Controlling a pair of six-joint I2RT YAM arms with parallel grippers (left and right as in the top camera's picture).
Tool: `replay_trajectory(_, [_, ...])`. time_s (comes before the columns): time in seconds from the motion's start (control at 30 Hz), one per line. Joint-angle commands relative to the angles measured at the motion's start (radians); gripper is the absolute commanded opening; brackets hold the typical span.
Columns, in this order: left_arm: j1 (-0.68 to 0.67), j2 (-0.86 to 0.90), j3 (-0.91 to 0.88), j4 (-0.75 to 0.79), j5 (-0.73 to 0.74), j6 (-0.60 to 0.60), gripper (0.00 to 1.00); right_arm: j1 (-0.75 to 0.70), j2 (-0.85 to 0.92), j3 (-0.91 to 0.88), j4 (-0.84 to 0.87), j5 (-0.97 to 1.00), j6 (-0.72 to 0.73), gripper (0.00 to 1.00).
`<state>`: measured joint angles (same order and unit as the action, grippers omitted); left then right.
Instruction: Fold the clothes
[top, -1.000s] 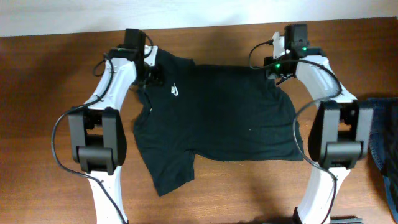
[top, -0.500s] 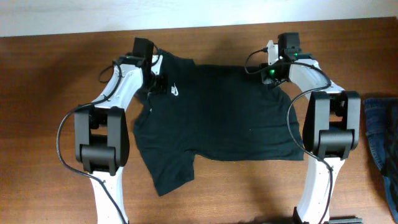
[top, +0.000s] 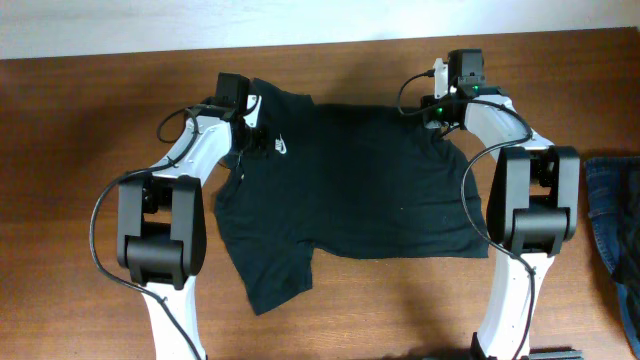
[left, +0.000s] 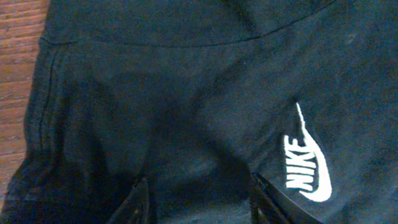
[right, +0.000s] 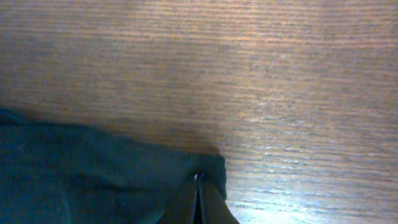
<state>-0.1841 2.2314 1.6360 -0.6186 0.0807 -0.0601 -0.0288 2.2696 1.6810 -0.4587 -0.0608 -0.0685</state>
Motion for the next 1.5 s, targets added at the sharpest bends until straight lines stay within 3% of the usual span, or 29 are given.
replay_trajectory(0.0, [0.010,0.031,-0.050,-0.021,-0.055,0.008,0.52,0.007,0.015,0.006,0.019,0.022,-0.006,0.04])
replay_trajectory(0.2, [0.010,0.031,-0.050,-0.018,-0.055,0.008,0.49,-0.011,0.012,0.010,0.041,0.003,-0.006,0.04])
replay_trajectory(0.23, [0.010,0.031,-0.050,-0.017,-0.055,0.008,0.43,-0.012,0.008,0.016,0.024,-0.003,-0.006,0.04])
replay_trajectory(0.27, [0.010,0.031,-0.050,-0.017,-0.055,0.008,0.30,-0.012,0.006,0.024,0.003,-0.003,-0.006,0.04])
replay_trajectory(0.3, [0.010,0.031,-0.050,-0.017,-0.055,0.008,0.10,-0.012,0.000,0.038,-0.026,-0.003,-0.006,0.04])
replay_trajectory(0.33, [0.010,0.031,-0.050,-0.017,-0.055,0.008,0.02,-0.012,-0.005,0.052,-0.052,-0.004,-0.006,0.04])
replay_trajectory(0.57, [0.010,0.031,-0.050,-0.016,-0.055,0.008,0.01,-0.012,-0.029,0.166,-0.262,-0.137,-0.005,0.04])
replay_trajectory(1.13, [0.010,0.031,-0.050,-0.017,-0.055,0.008,0.01,-0.011,0.050,0.165,-0.335,-0.145,0.085,0.04])
replay_trajectory(1.47, [0.010,0.031,-0.050,-0.017,-0.055,0.008,0.01,-0.012,0.156,0.165,-0.277,-0.120,0.103,0.04])
